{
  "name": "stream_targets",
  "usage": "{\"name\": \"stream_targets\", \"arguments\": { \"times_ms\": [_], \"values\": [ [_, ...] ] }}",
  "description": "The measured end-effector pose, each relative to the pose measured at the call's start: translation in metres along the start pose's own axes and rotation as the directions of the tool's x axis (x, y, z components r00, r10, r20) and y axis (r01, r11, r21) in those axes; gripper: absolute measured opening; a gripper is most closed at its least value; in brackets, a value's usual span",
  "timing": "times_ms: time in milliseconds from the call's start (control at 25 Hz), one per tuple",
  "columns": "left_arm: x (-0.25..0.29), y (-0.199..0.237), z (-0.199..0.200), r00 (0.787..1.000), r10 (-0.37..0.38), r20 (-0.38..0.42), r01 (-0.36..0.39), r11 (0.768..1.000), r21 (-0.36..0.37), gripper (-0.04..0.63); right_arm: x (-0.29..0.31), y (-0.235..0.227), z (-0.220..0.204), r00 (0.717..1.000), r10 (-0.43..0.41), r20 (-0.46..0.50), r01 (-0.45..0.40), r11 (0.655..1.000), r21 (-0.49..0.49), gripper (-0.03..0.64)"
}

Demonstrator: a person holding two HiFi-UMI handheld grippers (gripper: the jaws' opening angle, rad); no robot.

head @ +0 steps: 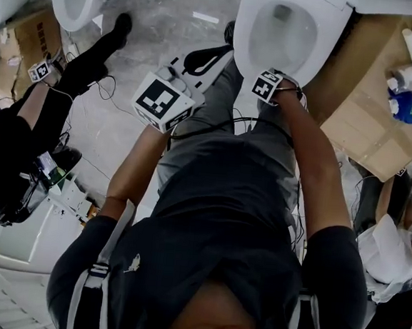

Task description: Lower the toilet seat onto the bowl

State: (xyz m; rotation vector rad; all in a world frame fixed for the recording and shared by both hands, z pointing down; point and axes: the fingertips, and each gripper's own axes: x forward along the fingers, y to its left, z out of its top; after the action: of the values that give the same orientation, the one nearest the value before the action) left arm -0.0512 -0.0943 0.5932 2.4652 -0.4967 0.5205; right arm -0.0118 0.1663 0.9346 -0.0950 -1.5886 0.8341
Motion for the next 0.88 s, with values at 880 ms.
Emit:
{"name": "stream_targets", "arguments": {
  "times_ms": [880],
  "values": [
    [-0.002, 0.018, -0.041, 0.999, 0.018, -0.039, -0.02, 0.999, -0.048, 0.004, 0.039, -0.024, -0.002, 0.998, 0.04, -0.058, -0.038, 0.999, 0.029, 0.239]
  ]
}}
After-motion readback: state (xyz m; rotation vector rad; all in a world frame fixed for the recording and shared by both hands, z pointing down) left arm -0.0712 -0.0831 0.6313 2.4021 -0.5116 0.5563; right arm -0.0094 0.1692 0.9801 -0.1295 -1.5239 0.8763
